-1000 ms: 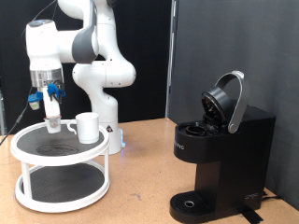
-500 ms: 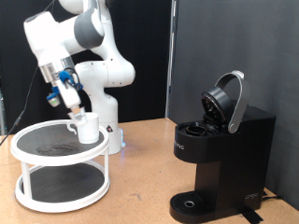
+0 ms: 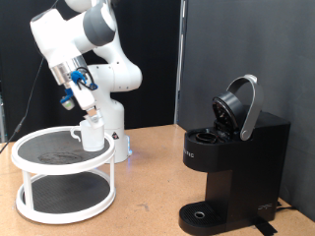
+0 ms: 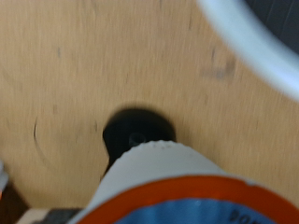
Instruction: Make a cup of coffee with the keurig machine
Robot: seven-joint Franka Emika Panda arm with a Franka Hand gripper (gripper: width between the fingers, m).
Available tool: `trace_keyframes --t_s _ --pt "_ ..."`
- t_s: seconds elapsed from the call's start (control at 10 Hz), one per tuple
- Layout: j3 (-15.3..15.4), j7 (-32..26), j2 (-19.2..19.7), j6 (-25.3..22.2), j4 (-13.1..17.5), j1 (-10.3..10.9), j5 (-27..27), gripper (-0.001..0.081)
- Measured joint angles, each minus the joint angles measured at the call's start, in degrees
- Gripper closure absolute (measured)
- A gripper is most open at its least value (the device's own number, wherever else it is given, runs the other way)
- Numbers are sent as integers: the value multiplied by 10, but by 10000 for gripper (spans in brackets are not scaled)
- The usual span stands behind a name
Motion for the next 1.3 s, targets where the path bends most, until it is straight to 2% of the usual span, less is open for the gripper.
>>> trace_keyframes --t_s 0.2,0.4,0.7,0.8,1.1,1.3 --pt "-3 -13 14 -60 35 36 60 484" --pt "4 -8 24 -78 60 65 94 484" --pt "9 -1 30 -80 65 68 96 484" --pt "9 2 36 -101 74 69 96 484" --pt "16 8 79 -164 129 96 113 484" --pt "28 16 105 -180 157 112 134 484"
